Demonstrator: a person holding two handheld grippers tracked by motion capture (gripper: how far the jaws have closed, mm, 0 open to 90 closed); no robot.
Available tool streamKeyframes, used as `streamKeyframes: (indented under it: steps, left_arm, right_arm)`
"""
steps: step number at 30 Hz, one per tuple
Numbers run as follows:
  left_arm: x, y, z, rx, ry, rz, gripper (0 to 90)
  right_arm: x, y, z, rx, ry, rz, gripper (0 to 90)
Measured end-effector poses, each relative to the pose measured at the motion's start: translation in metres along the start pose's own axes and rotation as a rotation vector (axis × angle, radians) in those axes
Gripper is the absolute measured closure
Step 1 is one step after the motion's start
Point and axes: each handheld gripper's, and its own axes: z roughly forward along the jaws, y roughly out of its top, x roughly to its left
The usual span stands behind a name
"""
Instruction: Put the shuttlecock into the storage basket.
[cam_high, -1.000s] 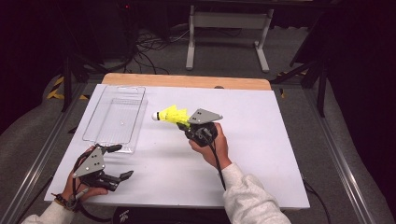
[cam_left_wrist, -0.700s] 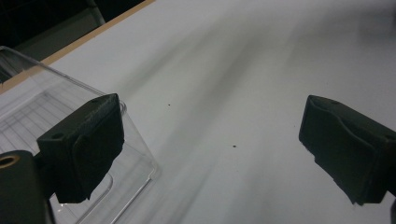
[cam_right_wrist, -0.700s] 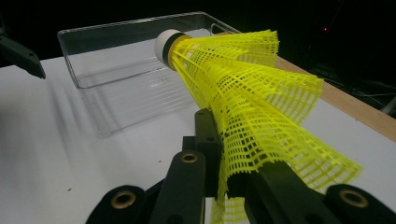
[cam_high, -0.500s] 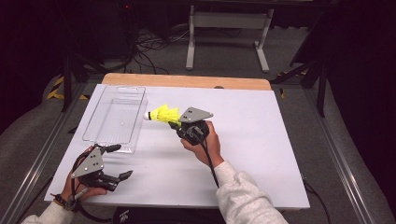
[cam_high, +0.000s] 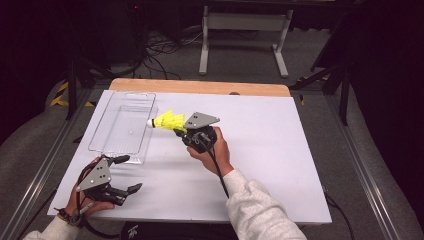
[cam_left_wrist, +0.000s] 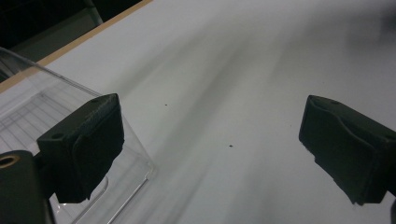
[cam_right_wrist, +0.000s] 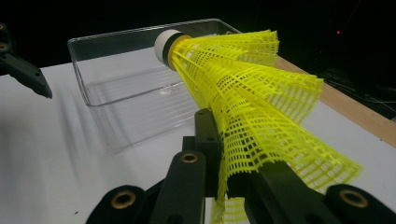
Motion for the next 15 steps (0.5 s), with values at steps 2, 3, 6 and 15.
streamKeyframes:
  steps: [2,3,6,15]
  left_arm:
    - [0.000,0.000,0.000,0.003,0.001,0.003,7.6]
    - [0.000,0.000,-0.001,0.002,0.000,0.002,7.6]
    - [0.000,0.000,-0.001,0.001,-0.001,-0.001,7.6]
    - [-0.001,0.000,0.001,0.003,-0.009,-0.002,7.6]
  right_arm:
    - [0.001,0.003,0.002,-0.001,0.001,-0.003,87.8]
    - [0.001,0.004,0.003,-0.001,0.002,-0.005,87.8]
    - [0.002,0.006,0.005,0.002,0.004,-0.011,87.8]
    - [0.004,0.016,0.015,0.008,0.015,-0.024,87.8]
